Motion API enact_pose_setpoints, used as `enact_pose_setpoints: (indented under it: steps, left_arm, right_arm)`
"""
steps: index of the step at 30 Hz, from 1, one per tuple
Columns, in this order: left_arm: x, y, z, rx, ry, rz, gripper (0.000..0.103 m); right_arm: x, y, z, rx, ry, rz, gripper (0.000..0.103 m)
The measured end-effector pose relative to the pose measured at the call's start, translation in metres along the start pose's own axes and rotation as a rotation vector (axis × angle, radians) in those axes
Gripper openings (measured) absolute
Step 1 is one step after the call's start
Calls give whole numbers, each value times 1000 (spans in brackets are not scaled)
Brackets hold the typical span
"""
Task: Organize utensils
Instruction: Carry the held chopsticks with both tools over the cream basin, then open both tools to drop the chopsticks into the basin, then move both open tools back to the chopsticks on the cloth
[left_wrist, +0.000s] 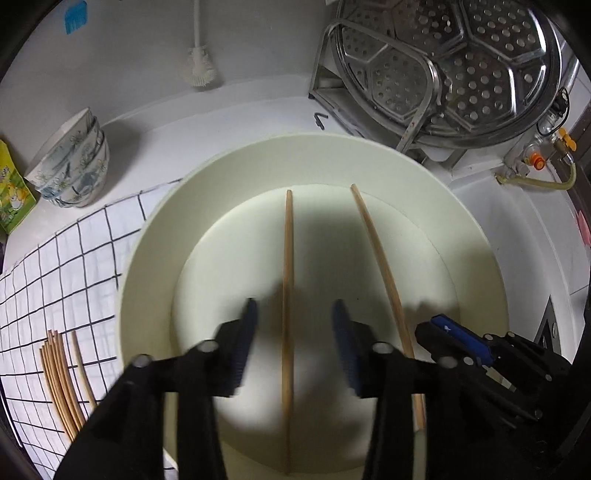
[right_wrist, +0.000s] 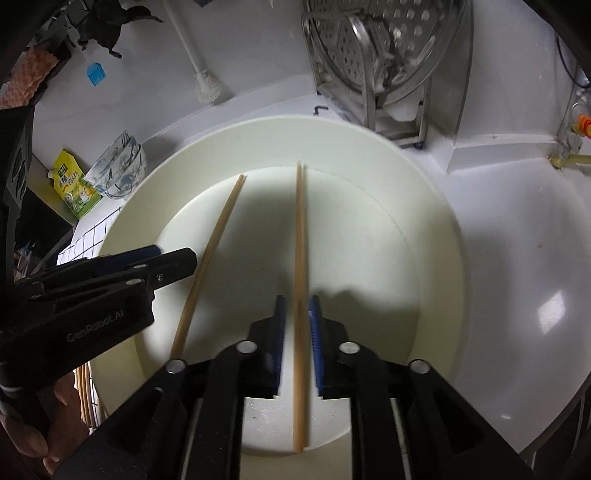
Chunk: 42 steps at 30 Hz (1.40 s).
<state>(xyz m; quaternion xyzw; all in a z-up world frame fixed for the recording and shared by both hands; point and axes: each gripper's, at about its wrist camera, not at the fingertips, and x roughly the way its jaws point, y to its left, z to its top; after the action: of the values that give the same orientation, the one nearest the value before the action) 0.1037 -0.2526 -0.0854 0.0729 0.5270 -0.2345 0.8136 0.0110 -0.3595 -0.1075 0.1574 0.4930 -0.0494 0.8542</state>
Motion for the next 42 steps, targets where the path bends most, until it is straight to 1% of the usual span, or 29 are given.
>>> enact_pose_setpoints:
  steps: [4, 7, 9, 11, 13, 15, 17, 18, 19, 21, 24, 26, 30, 32, 34, 39, 42]
  left_arm:
    - [-16, 7, -3, -3, -24, 6, 47]
    - [-27, 17, -8, -18, -27, 11, 49]
    - [-37, 25, -13, -27, -30, 13, 54]
    - [-48, 32, -21, -25, -38, 23, 56]
    - [-61, 42, -28, -23, -49, 39, 57]
    - [-71, 48, -33, -28, -58, 49, 61]
    - [-85, 59, -41, -37, -74, 65, 63]
    - [-90, 62, -44, -38, -81, 72, 65]
    - [-97, 67, -49, -39, -91, 80, 66]
    - [-108, 76, -57, -43, -101, 92, 68]
    - [-123, 96, -72, -56, -112, 111, 70]
    - [-132, 108, -80, -68, -120, 123, 71]
    - [-146, 135, -94, -99, -138, 144, 75]
    - [-152, 149, -102, -117, -148, 159, 77]
    - [-155, 161, -109, -132, -151, 177, 80]
    - [-155, 195, -126, -182, -135, 200, 82]
    - [-149, 219, -140, -215, -109, 221, 82]
  right_arm:
    - [-12, 2, -2, -2, -18, 7, 14]
    - [-20, 8, -6, -6, -29, 10, 14]
    - [-25, 14, -8, -10, -30, 12, 17]
    - [-31, 22, -11, -13, -31, 16, 21]
    - [-38, 31, -15, -21, -38, 20, 23]
    - [-44, 40, -18, -29, -44, 22, 24]
    - [-51, 53, -22, -43, -52, 18, 25]
    - [-53, 59, -24, -49, -55, 18, 26]
    - [-56, 65, -26, -56, -59, 18, 30]
    - [-63, 79, -31, -75, -68, 19, 31]
    - [-69, 96, -39, -99, -70, 21, 35]
    - [-69, 109, -43, -117, -65, 28, 38]
    - [-68, 137, -51, -158, -51, 39, 39]
    - [-66, 152, -55, -181, -43, 46, 42]
    - [-64, 167, -58, -203, -36, 58, 43]
    - [-53, 198, -66, -247, -12, 76, 46]
    - [-42, 213, -73, -263, 15, 84, 46]
